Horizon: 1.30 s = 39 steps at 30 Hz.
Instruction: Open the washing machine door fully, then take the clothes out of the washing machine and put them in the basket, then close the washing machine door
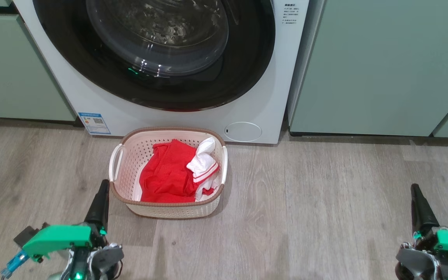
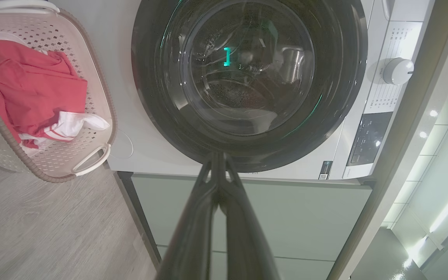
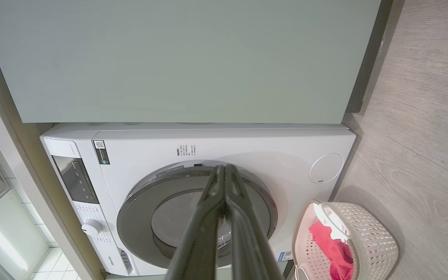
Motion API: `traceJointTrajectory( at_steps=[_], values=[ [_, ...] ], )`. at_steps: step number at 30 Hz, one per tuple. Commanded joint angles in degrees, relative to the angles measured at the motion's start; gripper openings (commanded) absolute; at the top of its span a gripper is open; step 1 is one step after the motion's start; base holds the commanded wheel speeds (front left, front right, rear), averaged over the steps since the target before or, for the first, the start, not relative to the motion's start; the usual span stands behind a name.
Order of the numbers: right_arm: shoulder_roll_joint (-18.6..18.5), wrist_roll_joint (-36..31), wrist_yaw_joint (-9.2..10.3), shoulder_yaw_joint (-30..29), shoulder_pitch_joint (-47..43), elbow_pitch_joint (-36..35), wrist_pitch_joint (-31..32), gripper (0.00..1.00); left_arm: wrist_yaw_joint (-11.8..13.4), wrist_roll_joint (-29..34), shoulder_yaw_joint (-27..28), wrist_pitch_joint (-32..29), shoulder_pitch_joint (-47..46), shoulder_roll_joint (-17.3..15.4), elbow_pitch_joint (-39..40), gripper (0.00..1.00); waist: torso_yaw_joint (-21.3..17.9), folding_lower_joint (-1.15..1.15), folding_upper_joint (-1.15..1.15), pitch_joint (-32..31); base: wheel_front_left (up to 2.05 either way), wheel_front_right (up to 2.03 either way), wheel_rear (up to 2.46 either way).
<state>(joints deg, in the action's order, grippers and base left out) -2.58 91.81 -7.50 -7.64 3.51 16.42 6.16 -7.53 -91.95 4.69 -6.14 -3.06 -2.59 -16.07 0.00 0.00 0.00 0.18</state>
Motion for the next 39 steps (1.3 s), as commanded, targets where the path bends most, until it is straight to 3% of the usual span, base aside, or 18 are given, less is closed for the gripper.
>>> traceJointTrajectory(
  at_steps=[1, 39],
  values=[
    [-0.30, 0.35, 0.01, 1.11, 2.68, -2.39, 0.34, 0.00, 0.04, -0.20, 1.85, -0.36, -3.13, -0.29, 2.03, 0.00, 0.00, 0.00, 0.00, 0.00, 0.00, 0.00, 0.00],
    [-0.30, 0.36, 0.01, 1.12, 2.68, -2.40, 0.33, 0.00, 0.04, -0.21, 1.84, -0.35, -3.13, -0.29, 2.03, 0.00, 0.00, 0.00, 0.00, 0.00, 0.00, 0.00, 0.00]
  ],
)
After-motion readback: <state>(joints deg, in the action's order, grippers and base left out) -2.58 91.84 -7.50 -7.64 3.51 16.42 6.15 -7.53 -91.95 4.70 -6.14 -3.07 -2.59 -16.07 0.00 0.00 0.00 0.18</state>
